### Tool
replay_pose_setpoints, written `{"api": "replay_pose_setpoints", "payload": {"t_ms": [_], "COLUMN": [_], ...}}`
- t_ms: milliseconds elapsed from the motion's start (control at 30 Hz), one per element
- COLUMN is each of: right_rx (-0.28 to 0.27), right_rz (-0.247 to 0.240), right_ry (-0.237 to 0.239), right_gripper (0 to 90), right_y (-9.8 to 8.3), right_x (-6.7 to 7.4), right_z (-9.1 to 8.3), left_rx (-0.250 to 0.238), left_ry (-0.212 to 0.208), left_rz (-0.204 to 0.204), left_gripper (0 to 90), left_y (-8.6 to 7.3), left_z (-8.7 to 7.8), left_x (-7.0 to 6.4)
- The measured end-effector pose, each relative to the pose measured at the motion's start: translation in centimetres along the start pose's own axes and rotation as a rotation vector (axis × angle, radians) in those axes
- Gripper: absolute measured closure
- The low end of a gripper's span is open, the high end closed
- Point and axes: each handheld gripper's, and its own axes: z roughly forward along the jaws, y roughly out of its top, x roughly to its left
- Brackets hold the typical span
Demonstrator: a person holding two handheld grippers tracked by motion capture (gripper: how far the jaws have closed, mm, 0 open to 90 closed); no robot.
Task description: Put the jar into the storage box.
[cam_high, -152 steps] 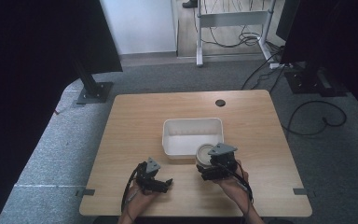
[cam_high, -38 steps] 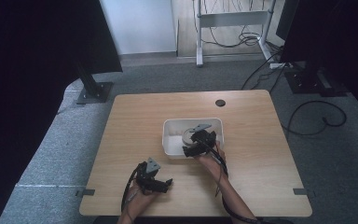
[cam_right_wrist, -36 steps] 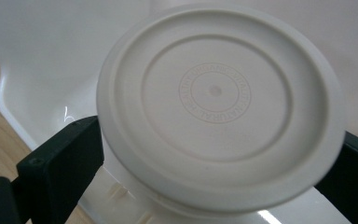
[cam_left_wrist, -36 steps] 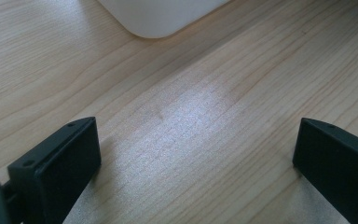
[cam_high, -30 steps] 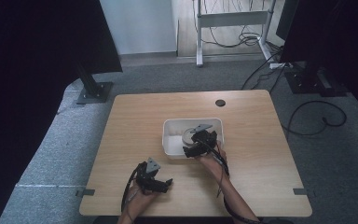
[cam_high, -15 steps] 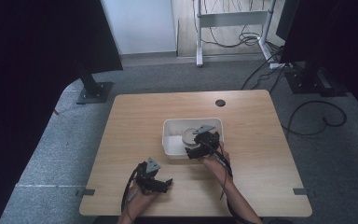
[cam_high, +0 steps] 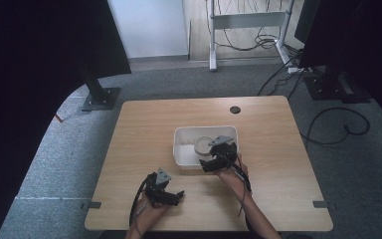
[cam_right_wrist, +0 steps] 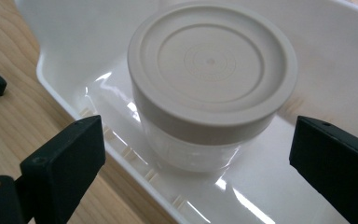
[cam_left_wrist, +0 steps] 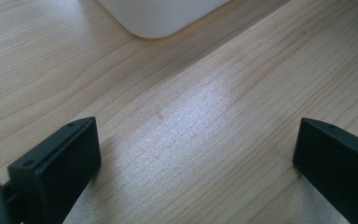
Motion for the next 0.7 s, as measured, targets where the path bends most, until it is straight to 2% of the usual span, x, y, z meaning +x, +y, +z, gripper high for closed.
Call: {"api": "replay_pose_setpoints", "payload": {"t_ms": [700], "right_rx": [-0.009], "right_rz": [-0.047], "right_ry": [0.002], "right_gripper": [3.1], "right_y": [-1.6], "right_x": [0.0], "right_z": [-2.1], "left_rx": [0.0], "left_ry": [-0.001], "left_rz": [-0.002], "left_gripper": [0.5], "left_y": [0.0], "left_z": [0.0], "left_x": [0.0]}}
